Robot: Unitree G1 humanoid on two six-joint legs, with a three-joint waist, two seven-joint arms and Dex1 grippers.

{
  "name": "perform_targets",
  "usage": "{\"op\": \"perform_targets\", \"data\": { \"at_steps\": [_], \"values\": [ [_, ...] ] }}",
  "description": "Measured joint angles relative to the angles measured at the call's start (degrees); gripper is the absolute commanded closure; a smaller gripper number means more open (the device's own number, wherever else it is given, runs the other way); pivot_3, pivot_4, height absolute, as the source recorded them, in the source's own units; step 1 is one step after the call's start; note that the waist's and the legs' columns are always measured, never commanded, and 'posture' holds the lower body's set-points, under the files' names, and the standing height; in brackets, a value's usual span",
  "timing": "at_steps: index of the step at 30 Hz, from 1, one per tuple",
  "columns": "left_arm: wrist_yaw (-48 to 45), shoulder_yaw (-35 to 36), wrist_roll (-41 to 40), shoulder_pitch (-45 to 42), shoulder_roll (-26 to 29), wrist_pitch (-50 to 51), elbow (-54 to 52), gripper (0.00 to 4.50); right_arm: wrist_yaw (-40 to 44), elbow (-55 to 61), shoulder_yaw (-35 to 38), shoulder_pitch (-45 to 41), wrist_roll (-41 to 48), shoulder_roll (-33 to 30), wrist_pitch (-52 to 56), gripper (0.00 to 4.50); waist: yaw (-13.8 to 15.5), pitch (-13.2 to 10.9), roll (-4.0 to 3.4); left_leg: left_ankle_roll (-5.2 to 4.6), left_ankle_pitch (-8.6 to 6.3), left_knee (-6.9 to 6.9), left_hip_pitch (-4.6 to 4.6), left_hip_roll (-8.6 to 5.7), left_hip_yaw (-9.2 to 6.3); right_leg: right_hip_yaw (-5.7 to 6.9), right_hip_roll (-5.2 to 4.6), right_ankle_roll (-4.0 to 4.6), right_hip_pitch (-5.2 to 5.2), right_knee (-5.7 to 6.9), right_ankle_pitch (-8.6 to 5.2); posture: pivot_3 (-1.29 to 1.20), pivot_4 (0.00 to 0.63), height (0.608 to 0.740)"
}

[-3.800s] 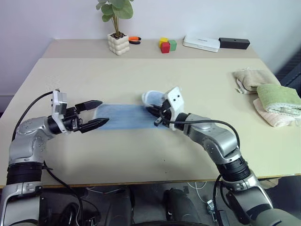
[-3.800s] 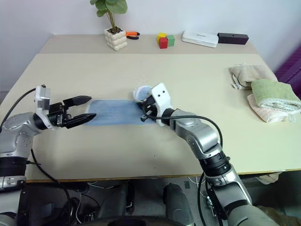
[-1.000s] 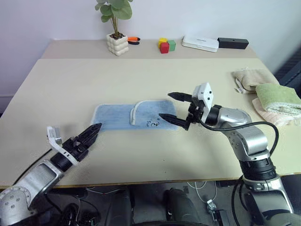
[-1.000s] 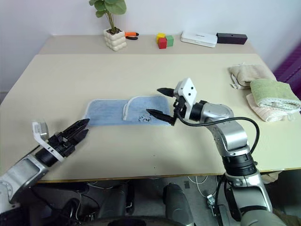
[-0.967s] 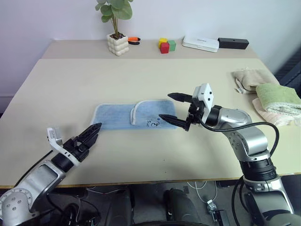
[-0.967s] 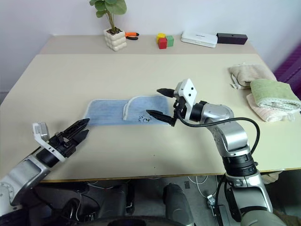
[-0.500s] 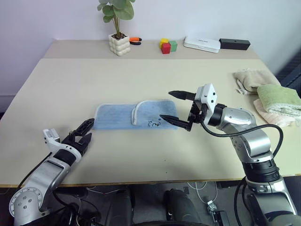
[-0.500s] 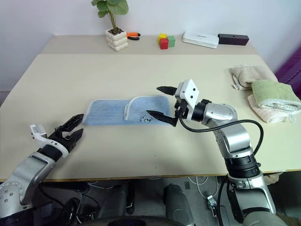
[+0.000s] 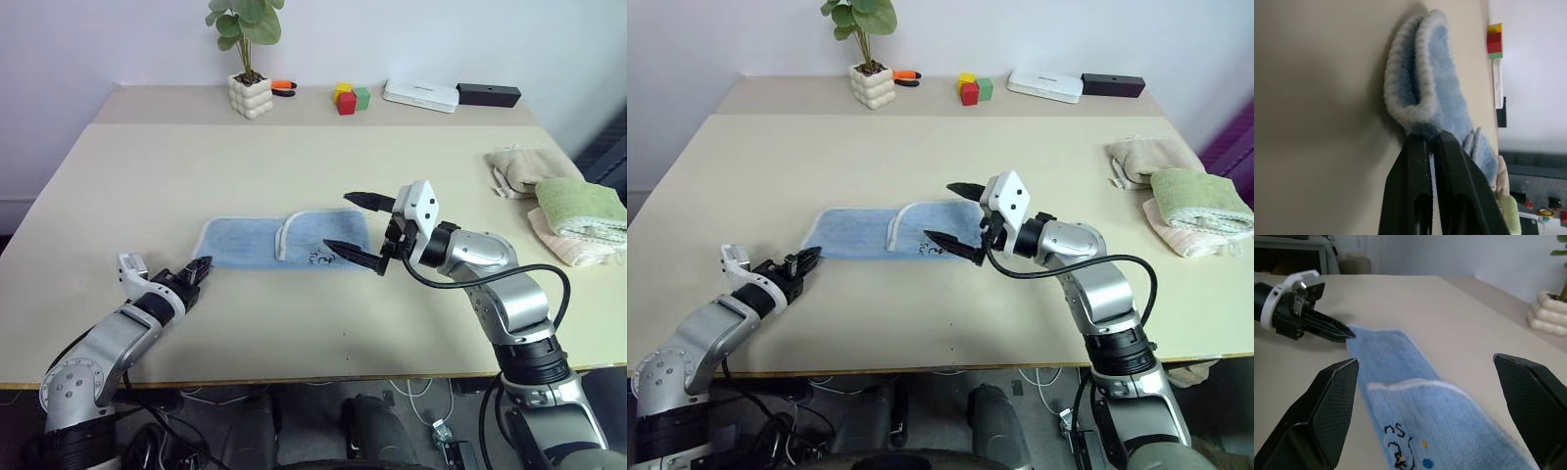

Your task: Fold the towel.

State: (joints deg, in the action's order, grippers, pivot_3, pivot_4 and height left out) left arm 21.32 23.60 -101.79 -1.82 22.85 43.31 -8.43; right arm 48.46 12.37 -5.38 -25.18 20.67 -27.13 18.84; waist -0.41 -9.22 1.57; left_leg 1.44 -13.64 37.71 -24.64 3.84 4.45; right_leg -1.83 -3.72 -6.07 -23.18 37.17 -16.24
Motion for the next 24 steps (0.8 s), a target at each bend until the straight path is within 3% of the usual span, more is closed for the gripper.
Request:
{"op": "perform_targets", "data": {
  "at_steps": [4, 15, 19, 24],
  "values": [
    [-2.05, 0.0, 1.72, -1.18, 0.85, -0.04, 1.45, 4.47, -0.33, -0.06, 0.02, 0.39, -0.33, -0.36, -0.09, 0.0, -0.15, -0.01, 0.01, 0.0, 0.0, -0.06, 0.01, 0.0, 0.04, 0.0, -0.02, 0.01, 0.0, -0.06, 0.0, 0.0, 0.15, 0.735],
    [-25.75, -5.73, 18.65, -3.2, 6.51, 1.3, -7.03, 4.47, 6.09, -5.95, 5.05, 5.42, -1.47, -12.14, -3.62, 0.0, -0.06, -0.04, 0.03, 0.05, 0.03, -0.48, 0.12, -0.05, 0.12, -0.02, -0.06, 0.13, -0.03, -0.29, -0.05, 0.0, 0.15, 0.735],
    [-35.18, -11.31, 29.11, -8.54, 7.56, -0.97, -8.36, 4.47, 8.88, -9.61, 7.98, 8.66, -1.81, -16.0, -5.55, 0.0, -0.13, -0.05, 0.02, 0.05, 0.03, -0.48, 0.13, -0.06, 0.13, -0.02, -0.04, 0.13, -0.02, -0.32, -0.05, 0.0, 0.15, 0.735],
    [-42.05, -18.48, 38.58, -19.08, 3.41, -2.59, -4.42, 4.47, 9.02, -10.21, 9.18, 8.9, -1.85, -16.4, -6.77, 0.0, -0.17, -0.07, 0.02, 0.05, 0.04, -0.5, 0.12, -0.05, 0.09, -0.03, 0.06, 0.09, -0.02, -0.32, -0.04, 0.0, 0.15, 0.735]
  ]
}}
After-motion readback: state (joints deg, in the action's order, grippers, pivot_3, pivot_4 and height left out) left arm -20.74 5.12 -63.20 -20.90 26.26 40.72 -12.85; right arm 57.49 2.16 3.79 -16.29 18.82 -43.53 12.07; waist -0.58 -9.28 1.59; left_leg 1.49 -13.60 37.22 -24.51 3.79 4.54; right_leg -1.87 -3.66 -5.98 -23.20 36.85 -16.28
